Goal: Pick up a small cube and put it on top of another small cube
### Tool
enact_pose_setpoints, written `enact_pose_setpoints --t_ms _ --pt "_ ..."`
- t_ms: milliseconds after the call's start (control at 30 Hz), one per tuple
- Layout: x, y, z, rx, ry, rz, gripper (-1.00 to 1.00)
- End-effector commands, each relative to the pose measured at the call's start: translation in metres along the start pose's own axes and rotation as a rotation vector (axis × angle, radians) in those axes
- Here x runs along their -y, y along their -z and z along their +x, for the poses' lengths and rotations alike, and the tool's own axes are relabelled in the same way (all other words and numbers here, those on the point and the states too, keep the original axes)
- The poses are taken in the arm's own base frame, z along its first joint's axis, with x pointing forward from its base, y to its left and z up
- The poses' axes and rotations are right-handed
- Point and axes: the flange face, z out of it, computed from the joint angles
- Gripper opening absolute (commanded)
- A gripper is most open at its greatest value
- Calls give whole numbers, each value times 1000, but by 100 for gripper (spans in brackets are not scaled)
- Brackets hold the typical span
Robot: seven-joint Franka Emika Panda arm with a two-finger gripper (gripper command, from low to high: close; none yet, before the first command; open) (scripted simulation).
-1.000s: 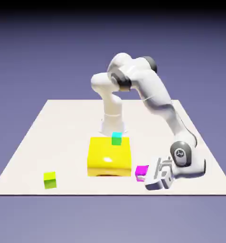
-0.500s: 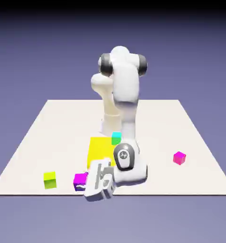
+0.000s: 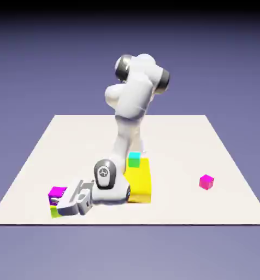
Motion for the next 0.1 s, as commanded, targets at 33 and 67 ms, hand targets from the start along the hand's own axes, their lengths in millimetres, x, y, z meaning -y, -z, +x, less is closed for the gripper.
enact_pose_setpoints --t_ms 33,67 --pt "-12 45 -12 0 -1 0 100" --pt "-14 53 -14 0 0 0 100"
